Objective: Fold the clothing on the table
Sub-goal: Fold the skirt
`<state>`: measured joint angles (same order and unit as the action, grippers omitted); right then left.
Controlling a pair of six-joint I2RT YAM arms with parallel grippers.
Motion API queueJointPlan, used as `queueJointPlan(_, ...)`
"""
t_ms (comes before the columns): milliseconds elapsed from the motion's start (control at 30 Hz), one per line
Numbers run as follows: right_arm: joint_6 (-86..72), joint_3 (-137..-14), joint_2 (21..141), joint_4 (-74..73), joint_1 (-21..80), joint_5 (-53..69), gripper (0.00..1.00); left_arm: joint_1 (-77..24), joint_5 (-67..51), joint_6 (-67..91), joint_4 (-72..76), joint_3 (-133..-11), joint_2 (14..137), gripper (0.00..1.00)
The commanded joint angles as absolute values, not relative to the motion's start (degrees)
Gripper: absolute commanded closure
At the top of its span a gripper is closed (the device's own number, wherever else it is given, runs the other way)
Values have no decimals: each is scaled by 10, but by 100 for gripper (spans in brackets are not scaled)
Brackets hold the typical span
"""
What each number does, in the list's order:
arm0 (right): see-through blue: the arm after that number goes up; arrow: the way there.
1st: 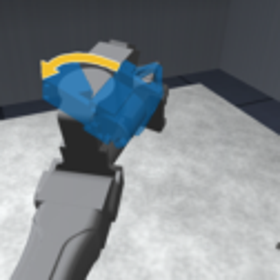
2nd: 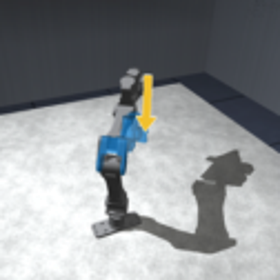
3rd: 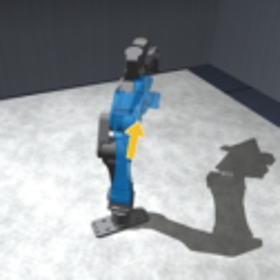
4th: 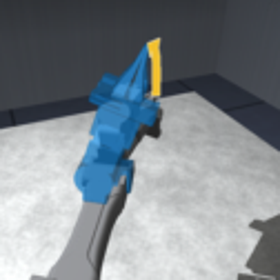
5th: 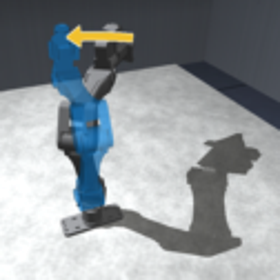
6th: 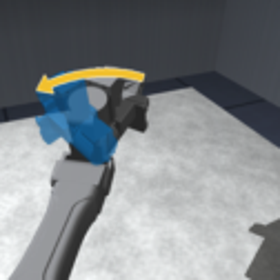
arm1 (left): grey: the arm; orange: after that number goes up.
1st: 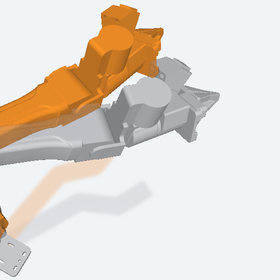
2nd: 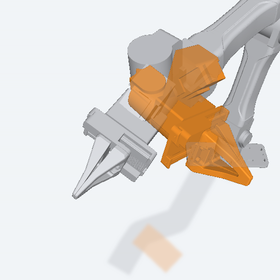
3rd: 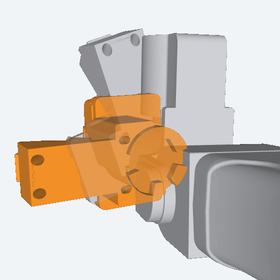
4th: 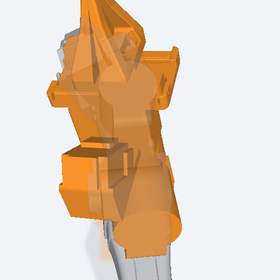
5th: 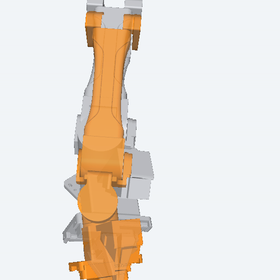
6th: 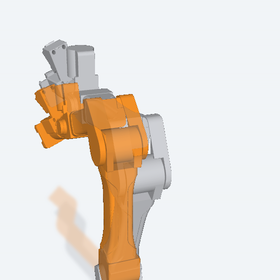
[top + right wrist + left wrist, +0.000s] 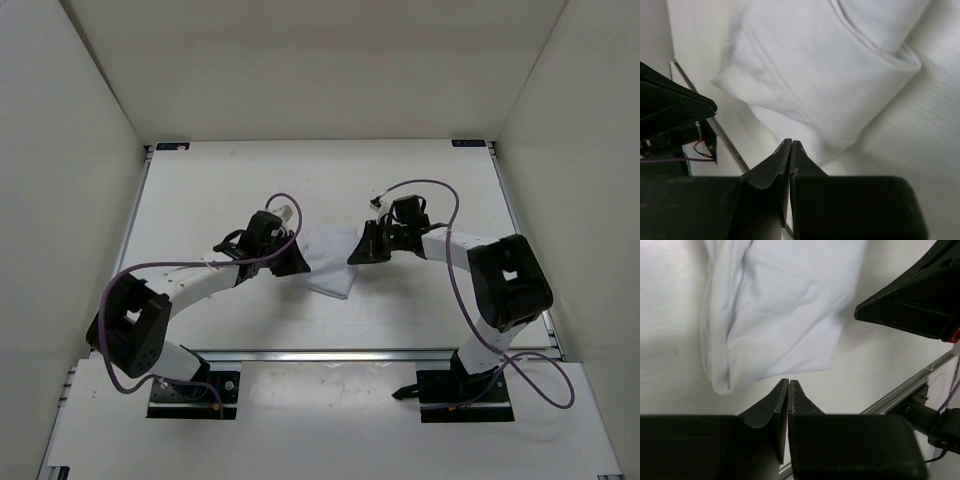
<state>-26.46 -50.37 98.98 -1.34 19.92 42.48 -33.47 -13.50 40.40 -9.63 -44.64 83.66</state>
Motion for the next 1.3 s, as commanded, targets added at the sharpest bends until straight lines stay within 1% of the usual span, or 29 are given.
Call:
queueJointPlan(0, -264, -564, 926, -30, 177, 453, 100, -323, -116, 381, -85, -483, 782, 85)
queueJointPlan(67, -262, -595, 916, -32, 178, 453, 100, -316, -92, 374, -64, -474, 780, 99)
queueJointPlan(100, -254, -601, 914, -31, 178, 446, 100, -317, -70, 373, -55, -472, 780, 100)
queueJointPlan(167, -236, -611, 919, -33, 190, 411, 100, -325, -31, 369, -34, -456, 787, 100)
queueJointPlan(300, -231, -613, 981, -9, 187, 432, 100, -332, -32, 362, -7, -457, 842, 100)
queueJointPlan(433, -234, -594, 1048, 39, 189, 447, 100, -339, -34, 335, -49, -475, 898, 100)
queueJointPlan(467, -233, -600, 1070, 44, 185, 445, 100, -338, -44, 335, -53, -467, 902, 100)
queueJointPlan(567, -231, -624, 1125, 51, 183, 456, 100, -337, -22, 335, -63, -441, 903, 100)
queueJointPlan(667, -226, -659, 1164, 35, 178, 464, 100, -315, -27, 329, -75, -434, 904, 100)
queueJointPlan(833, -244, -697, 1161, 30, 163, 480, 100, -304, -56, 318, -91, -447, 889, 100)
queueJointPlan(900, -253, -710, 1123, 23, 160, 482, 100, -307, -67, 314, -111, -460, 869, 100)
queueJointPlan(967, -253, -723, 1087, 2, 157, 474, 99, -301, -69, 299, -141, -475, 843, 91)
queueJointPlan(1000, -248, -740, 1064, -30, 156, 457, 91, -300, -67, 292, -170, -488, 824, 76)
queueJointPlan(1033, -237, -751, 1047, -51, 161, 431, 85, -298, -60, 281, -184, -504, 816, 53)
queueJointPlan(1067, -216, -764, 1023, -85, 163, 398, 71, -290, -56, 268, -219, -517, 799, 43)
queueJointPlan(1100, -190, -772, 1000, -133, 170, 349, 56, -281, -57, 253, -251, -531, 779, 16)
queueJointPlan(1133, -179, -780, 991, -180, 180, 322, 47, -275, -55, 246, -280, -538, 764, 7)
queueJointPlan(1167, -159, -784, 975, -198, 183, 279, 32, -265, -50, 231, -296, -549, 753, 1)
queueJointPlan(1200, -152, -784, 956, -234, 189, 239, 26, -254, -39, 217, -326, -556, 740, 1)
queueJointPlan(1233, -146, -782, 945, -268, 193, 227, 14, -249, -33, 205, -358, -569, 728, 1)
queueJointPlan(1267, -137, -780, 938, -286, 195, 202, 9, -243, -11, 200, -369, -584, 719, 2)
